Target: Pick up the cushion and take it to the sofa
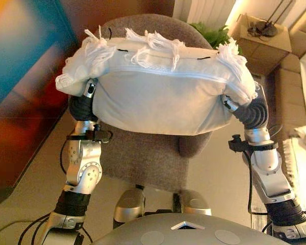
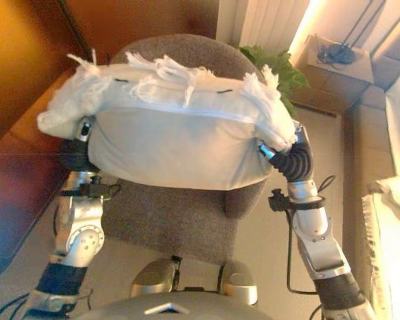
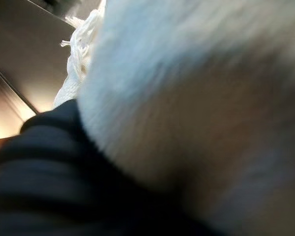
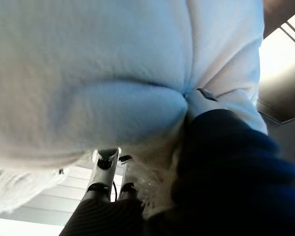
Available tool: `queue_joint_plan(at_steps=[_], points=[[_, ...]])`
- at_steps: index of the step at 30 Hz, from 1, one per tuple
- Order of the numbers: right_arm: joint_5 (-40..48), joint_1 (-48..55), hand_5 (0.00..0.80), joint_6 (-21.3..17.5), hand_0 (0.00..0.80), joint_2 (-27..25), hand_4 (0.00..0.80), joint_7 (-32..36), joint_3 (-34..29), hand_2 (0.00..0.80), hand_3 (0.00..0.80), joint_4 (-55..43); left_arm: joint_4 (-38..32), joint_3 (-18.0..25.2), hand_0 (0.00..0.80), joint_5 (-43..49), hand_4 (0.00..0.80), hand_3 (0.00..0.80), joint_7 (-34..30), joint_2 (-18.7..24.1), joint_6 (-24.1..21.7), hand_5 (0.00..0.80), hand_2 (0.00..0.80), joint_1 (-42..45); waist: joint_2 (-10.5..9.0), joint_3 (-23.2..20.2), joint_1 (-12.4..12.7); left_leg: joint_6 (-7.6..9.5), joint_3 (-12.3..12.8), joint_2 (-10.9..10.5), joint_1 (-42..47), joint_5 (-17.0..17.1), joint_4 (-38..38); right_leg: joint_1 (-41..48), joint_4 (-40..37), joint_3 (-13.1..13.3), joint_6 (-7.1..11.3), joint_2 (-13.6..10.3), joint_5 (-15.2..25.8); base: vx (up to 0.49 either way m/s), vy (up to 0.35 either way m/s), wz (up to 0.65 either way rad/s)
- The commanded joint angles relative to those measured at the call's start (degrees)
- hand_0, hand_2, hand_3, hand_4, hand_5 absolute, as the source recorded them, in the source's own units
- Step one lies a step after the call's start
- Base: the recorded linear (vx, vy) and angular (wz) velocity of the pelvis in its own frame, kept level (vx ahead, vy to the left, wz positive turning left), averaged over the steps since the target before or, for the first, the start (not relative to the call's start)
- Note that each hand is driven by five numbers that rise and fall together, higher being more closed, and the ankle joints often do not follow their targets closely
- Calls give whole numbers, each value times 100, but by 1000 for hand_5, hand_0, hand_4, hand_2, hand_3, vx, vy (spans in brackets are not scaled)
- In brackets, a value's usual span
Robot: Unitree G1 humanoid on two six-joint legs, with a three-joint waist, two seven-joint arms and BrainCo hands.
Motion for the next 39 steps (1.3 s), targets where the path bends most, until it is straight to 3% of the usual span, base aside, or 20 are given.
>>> queue_joint_plan(at_steps=[1, 11, 19, 24, 27, 35, 39], points=[[211, -548, 800, -139, 800, 139, 800, 266, 121, 800, 800, -310, -579, -312, 800, 617, 800, 800, -138, -32, -245, 800, 800, -42, -169, -627, 148, 104, 549, -70, 442, -456, -169, -407, 320, 52, 185, -29, 451, 162, -35, 27], [697, -517, 800, 293, 800, 410, 800, 795, 541, 800, 800, 133, -208, -178, 800, 1275, 800, 800, 403, -150, 119, 800, 800, 235, -133, -838, 307, -108, 689, 117, 531, -416, -403, 136, -707, -127, 71, -12, 509, 103, -47, 6], [1081, -790, 800, 817, 800, 707, 800, 742, 963, 800, 800, 1036, 531, -335, 800, 1840, 800, 800, 805, -162, 890, 800, 800, -59, 15, -934, 309, -183, 822, 198, 619, -421, -455, 261, -849, -227, 62, -50, 501, 110, -17, 14], [1275, -1290, 800, 976, 800, 933, 800, 691, 1106, 800, 800, 1758, 1144, -445, 800, 2189, 800, 800, 1409, -225, 1032, 800, 800, -688, 108, -895, 244, -205, 835, 213, 590, -416, -483, 160, -849, -210, 81, -68, 516, 21, -12, 1], [1828, -1918, 800, 1193, 800, 1174, 800, 783, 1198, 800, 800, 2531, 1584, -548, 800, 2335, 800, 800, 1877, -364, 1261, 800, 800, -1246, 157, -860, 251, -228, 822, 216, 589, -409, -491, 151, -849, -260, 92, -94, 517, 19, -38, -4], [2085, -3119, 800, 1664, 800, 1433, 800, -82, 1289, 800, 800, 3708, 2503, -981, 800, 2594, 800, 800, 2349, -777, 1711, 800, 800, -2316, 295, -769, 173, -280, 833, 240, 498, -404, -508, 60, -849, -285, 90, -94, 481, -35, -9, -1], [2092, -3632, 800, 1961, 800, 1438, 800, -447, 1368, 800, 800, 4270, 3658, -1188, 800, 2453, 800, 800, 2434, -917, 1986, 800, 800, -3083, 356, -719, 37, -307, 854, 230, 515, -399, -512, 56, -849, -251, 91, -88, 487, -13, 14, 5]])
